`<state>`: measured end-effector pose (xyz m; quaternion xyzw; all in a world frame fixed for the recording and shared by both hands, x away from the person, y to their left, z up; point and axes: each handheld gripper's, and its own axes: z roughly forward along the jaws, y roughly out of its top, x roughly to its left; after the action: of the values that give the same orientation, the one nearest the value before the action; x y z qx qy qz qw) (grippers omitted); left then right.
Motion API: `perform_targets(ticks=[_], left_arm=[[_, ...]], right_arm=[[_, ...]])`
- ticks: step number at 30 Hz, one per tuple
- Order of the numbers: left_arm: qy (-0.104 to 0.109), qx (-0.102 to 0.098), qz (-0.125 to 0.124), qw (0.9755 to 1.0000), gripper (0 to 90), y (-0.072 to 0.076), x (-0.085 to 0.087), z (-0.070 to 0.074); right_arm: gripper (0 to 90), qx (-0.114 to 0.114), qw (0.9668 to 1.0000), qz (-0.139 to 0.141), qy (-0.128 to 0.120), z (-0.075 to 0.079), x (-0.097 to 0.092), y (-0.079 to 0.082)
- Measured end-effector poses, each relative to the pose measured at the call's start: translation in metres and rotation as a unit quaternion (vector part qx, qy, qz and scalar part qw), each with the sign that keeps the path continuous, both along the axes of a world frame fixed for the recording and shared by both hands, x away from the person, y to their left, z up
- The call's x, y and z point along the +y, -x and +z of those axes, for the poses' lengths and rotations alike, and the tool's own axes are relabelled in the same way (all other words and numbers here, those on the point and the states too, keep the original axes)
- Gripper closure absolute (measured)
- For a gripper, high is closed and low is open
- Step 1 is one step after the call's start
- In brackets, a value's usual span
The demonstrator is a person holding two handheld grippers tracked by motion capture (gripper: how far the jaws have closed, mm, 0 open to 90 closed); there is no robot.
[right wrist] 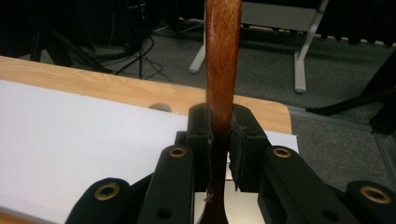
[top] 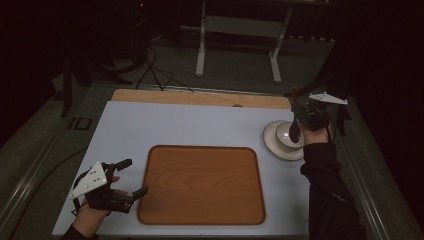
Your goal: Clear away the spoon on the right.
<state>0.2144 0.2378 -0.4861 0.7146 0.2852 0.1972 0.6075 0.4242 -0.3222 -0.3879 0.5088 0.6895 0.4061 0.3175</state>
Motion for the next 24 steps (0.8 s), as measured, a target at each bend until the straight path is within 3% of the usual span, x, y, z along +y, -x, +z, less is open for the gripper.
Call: perform_targets(ticks=[11, 20, 24], left_arm=[[0.000, -0.002, -0.001, 1.0000, 1.6, 0.001, 0.000, 0.000], [-0.002, -0.002, -0.004, 1.0000, 1.6, 0.000, -0.001, 0.000], [0.000, -0.002, -0.004, 1.0000, 1.6, 0.000, -0.001, 0.000]], right_arm=[[79.6, -0.006, 1.0000, -0.004, -0.002, 0.011, 0.025, 0.035], [79.6, 0.004, 0.9998, -0.011, -0.016, 0.003, 0.044, 0.064], [79.6, 0.005, 0.9991, -0.021, -0.037, -0.001, 0.051, 0.077]])
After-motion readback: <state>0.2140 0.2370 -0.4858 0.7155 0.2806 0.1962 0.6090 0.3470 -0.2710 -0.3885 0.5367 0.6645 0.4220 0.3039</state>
